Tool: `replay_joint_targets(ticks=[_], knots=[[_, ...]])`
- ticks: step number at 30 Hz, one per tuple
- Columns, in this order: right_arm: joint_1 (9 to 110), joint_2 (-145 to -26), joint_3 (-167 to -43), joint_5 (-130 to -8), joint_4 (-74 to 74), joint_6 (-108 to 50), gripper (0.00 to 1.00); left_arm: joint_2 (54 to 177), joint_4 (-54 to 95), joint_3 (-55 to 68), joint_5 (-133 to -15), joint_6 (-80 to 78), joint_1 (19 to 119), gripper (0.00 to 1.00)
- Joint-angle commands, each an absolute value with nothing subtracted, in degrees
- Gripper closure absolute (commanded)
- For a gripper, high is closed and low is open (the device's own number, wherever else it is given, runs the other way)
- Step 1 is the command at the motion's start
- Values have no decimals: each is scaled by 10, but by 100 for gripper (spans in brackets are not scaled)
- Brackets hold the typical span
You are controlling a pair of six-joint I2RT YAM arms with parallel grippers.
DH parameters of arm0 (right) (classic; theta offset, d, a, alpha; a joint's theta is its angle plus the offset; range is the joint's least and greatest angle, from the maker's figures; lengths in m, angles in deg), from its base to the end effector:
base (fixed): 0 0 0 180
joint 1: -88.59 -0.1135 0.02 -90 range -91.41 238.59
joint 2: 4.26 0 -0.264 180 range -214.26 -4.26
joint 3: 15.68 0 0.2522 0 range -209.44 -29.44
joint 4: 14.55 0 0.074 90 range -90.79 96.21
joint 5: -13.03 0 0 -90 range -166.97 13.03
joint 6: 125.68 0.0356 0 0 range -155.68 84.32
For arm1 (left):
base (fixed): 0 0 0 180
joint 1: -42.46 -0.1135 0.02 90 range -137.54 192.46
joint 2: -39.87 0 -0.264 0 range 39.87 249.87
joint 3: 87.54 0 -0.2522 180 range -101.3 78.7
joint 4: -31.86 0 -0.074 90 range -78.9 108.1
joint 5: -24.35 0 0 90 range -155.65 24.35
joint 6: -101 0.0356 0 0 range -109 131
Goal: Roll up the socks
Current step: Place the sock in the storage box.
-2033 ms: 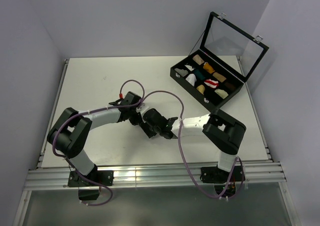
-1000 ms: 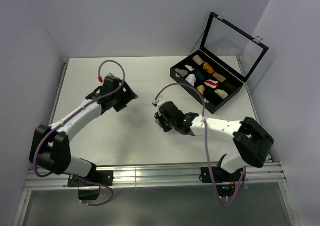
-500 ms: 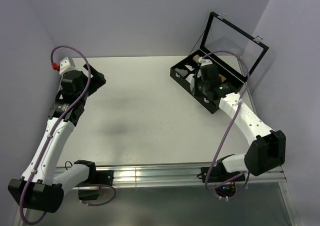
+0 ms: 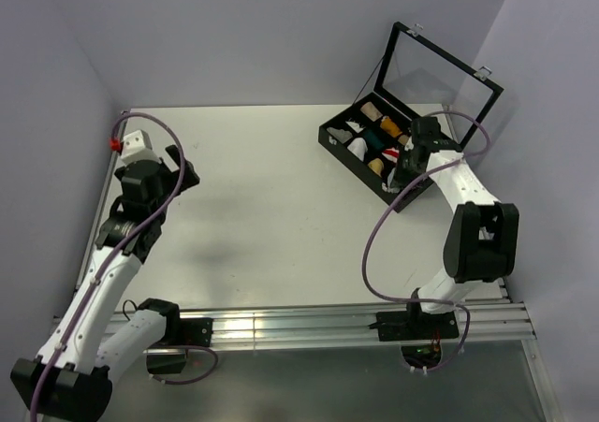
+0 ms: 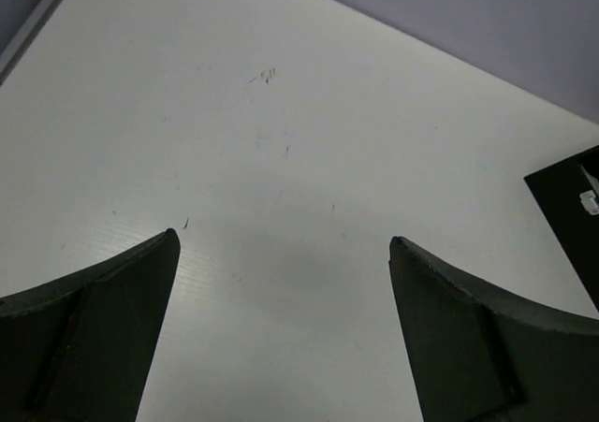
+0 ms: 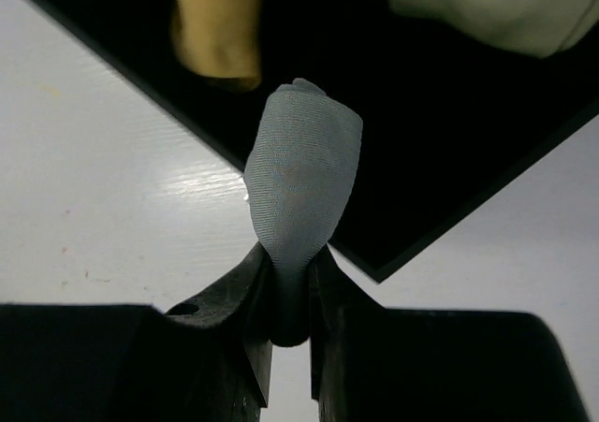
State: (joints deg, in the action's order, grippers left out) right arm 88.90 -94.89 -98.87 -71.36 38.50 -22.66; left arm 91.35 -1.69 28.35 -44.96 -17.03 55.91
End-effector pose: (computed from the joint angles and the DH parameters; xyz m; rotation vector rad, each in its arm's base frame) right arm 0.3269 0.0017 0.2496 0.2719 2.6192 0.2050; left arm 0.1993 -0.0347 0.3369 -0.4776 1.8532 -0.1387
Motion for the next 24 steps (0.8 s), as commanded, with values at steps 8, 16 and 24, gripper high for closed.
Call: replay_joint_targets(ticks=[8, 16, 24], knots=[[930, -1019, -1046, -717, 396, -228, 100, 847, 41, 325, -383, -144, 581, 2], [936, -1063, -1047, -742, 378, -233, 100, 845, 42, 327, -372, -143, 587, 2], [938, -1088, -1030, -740, 333, -254, 100, 846, 40, 327, -369, -146, 588, 3]])
